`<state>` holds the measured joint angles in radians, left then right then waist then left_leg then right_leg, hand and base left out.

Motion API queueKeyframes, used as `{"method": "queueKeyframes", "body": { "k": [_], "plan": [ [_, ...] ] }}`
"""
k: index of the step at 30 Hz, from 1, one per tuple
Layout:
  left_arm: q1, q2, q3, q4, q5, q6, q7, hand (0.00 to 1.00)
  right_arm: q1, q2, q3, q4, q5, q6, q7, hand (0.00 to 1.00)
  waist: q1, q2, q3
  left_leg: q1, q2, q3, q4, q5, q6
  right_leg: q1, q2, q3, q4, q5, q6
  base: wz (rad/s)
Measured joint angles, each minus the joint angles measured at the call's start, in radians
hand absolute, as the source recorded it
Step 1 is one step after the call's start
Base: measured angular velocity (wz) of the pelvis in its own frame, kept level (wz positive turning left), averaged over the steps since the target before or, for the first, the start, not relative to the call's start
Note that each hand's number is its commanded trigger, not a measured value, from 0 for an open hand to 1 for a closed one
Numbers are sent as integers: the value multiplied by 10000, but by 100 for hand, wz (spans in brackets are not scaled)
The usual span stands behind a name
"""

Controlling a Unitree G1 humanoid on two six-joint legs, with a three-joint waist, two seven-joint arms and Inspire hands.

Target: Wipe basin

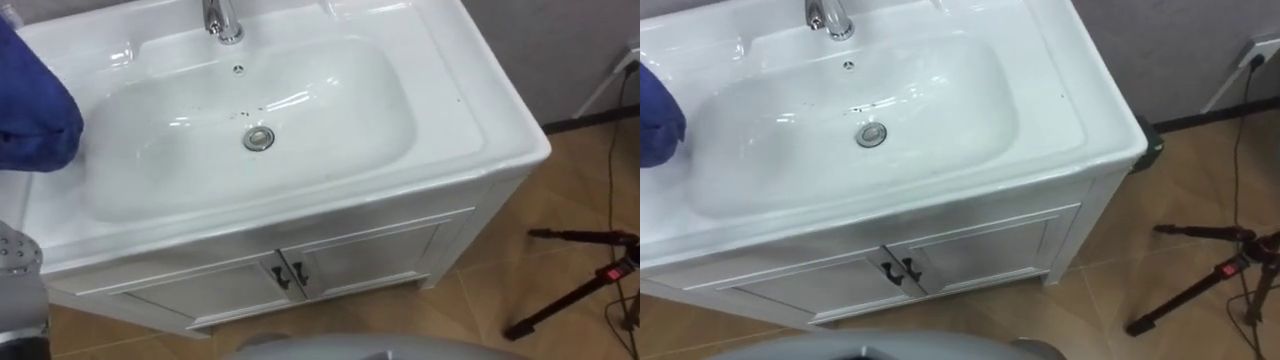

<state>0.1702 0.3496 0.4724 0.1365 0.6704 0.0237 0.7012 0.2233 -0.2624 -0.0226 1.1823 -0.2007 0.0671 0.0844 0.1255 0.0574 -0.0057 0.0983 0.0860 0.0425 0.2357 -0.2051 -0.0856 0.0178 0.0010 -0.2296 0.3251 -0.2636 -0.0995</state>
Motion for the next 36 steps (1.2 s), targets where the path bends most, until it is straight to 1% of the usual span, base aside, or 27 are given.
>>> {"method": "queueKeyframes", "body": {
  "k": [4, 9, 11, 12, 15, 16, 17, 19, 21, 22, 26, 30, 34, 36],
  "plan": [
    [427, 36, -2, 2, -7, -3, 144, 100, -56, -29, 5, 199, 54, 6, 7, 0, 140, 135, 15, -5, 5, -41, 37, 0, 0, 46, -11, -105, -5, -8, -9, 7],
    [986, -18, -26, 4, -22, 8, 101, 100, -31, -124, 10, 207, 419, 11, 43, 0, 171, 266, 47, -6, 19, -29, 10, 0, -1, 43, -12, -164, 39, -34, -8, 8],
    [1168, -63, -26, 6, -16, 22, 73, 100, -34, -165, 6, 173, 429, 9, 39, 0, 170, 266, 62, -12, 16, -29, -3, 1, -2, 31, -11, -160, 63, -53, 4, 7],
    [1178, -70, -25, 14, -14, 26, 73, 100, -34, -164, 7, 169, 424, 9, 40, 0, 178, 231, 57, -13, 14, -29, -6, 2, -3, 30, -11, -161, 73, -56, 8, 7],
    [1181, -82, -25, 325, -5, 29, 72, 100, 8, -177, -11, 117, 338, 8, 58, 0, 142, 231, 58, -25, -47, -206, -1, 3, -3, -14, -61, -163, 208, -119, 23, 3],
    [1188, -112, -26, 521, -5, 29, 73, 82, 9, -182, -15, 105, 342, -1, 59, 0, 134, 222, 50, -22, -74, -240, 12, 6, -3, -6, -86, -163, 228, -138, 36, 0],
    [1189, -122, -26, 760, 0, 22, 71, 37, 26, -181, -15, 111, 346, -3, 63, 0, 108, 196, 38, -21, -84, -241, 14, 6, -3, -7, -93, -153, 227, -145, 46, 0],
    [1192, -127, -26, 1072, 1, 35, 28, 0, 58, -181, -17, 122, 345, -1, 96, 0, 103, 142, 23, -20, -96, -242, 9, 6, -3, -8, -100, -137, 217, -145, 51, -2],
    [1229, -152, -26, 1281, 1, 91, -3, 0, 55, -188, -21, 125, 317, 0, 186, 0, 107, 68, 2, -8, -108, -241, 9, 5, -3, -8, -101, -83, 205, -140, 59, -8],
    [1261, -199, -27, 1341, 0, 146, -60, 0, 48, -189, -17, 125, 321, 0, 247, 0, 113, 35, -27, 5, -113, -231, 10, 5, -2, 2, -108, -75, 202, -135, 66, -7],
    [1274, -261, -64, 1649, -19, 205, -142, 0, -14, -192, -2, 104, 383, -4, 393, 0, 83, -22, -38, 4, -121, -232, 17, 4, -2, 10, -126, -93, 195, -132, 67, -2],
    [1272, -262, -147, 1665, -15, 202, -149, 0, -34, -199, -2, 96, 392, -4, 416, 0, 60, -7, -29, 5, -124, -232, 14, 3, -2, 10, -131, -91, 195, -132, 68, 0],
    [1272, -267, -146, 1816, -19, 201, -157, 0, -36, -198, -6, 94, 384, -4, 489, 0, -42, 59, 22, 6, -124, -237, 14, 3, -1, 10, -127, -89, 195, -133, 69, 0],
    [1272, -267, -145, 1816, -19, 199, -157, 0, -36, -198, -6, 95, 384, -4, 492, 0, -86, 105, 27, 3, -124, -237, 14, 3, -2, 10, -127, -89, 196, -134, 71, 0]
  ]
}}
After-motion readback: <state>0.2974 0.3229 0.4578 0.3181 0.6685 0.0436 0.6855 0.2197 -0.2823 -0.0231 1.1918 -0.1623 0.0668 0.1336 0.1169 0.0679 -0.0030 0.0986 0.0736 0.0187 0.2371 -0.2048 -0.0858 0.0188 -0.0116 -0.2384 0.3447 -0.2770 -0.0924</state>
